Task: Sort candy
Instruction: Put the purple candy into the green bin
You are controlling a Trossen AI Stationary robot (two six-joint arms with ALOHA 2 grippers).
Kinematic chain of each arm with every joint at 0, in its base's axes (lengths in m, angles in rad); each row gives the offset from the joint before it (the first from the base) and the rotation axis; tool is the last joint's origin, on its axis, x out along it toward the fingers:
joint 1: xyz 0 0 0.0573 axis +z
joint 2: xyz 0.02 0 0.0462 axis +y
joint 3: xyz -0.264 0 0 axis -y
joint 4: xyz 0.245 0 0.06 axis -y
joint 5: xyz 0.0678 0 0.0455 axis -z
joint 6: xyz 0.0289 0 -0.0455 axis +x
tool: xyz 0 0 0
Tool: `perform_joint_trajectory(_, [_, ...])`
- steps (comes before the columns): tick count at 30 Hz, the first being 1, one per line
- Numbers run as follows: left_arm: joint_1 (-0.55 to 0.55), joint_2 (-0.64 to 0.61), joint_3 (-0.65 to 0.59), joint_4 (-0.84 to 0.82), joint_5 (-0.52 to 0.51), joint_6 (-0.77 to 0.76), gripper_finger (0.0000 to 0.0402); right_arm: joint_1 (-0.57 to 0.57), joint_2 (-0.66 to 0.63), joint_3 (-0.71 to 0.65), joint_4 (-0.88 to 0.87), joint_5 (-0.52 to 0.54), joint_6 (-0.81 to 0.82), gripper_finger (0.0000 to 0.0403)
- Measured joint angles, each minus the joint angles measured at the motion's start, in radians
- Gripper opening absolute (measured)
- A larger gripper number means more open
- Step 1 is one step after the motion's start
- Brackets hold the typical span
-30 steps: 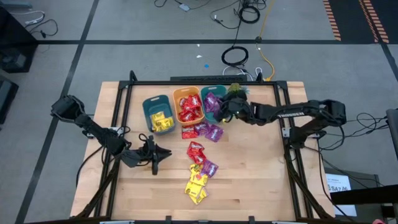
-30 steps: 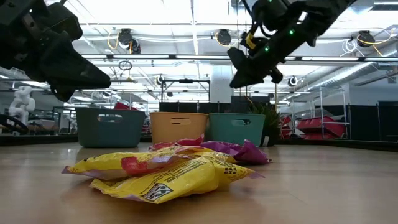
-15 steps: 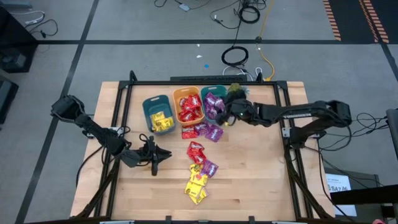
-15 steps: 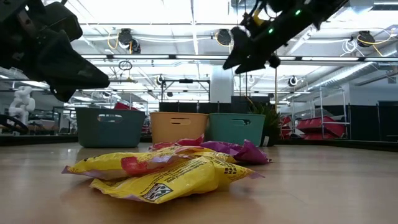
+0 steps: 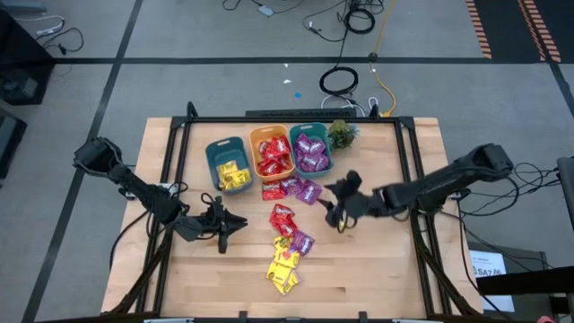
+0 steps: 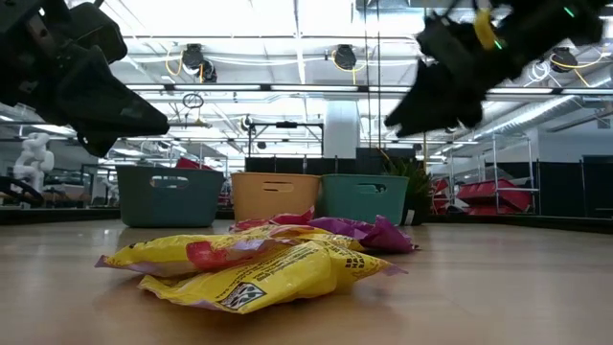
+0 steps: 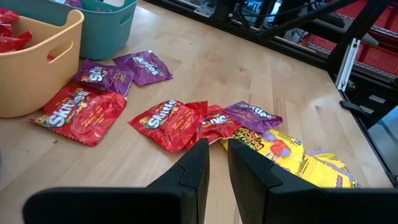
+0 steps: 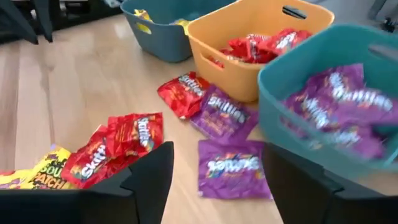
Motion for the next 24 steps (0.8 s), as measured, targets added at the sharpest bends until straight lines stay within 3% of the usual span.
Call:
perform_joint_trajectory(6, [0.0,0.0,0.0,0.002,0.0,0.0,0.0068,0.083,0.137,-0.196,0.467,0.17,0.035,0.0224])
perform_joint_trajectory(10, [0.0,0.0,0.0,0.002,-0.001,0.0,0.0068,0.05,0.292,-0.213,0.657,0.177,-0.028,0.0222])
perform_joint_trajectory(21, [0.0,0.0,0.0,0.017,-0.002,0.0,0.0068,-0.018,0.636,-0.05,0.736,0.155,-0.084,0.0221])
perform_joint_trajectory(24, [0.0,0.0,0.0,0.017,-0.002,0.002,0.0068,-0.031,0.706,-0.014,0.708,0.148,-0.017,0.0211])
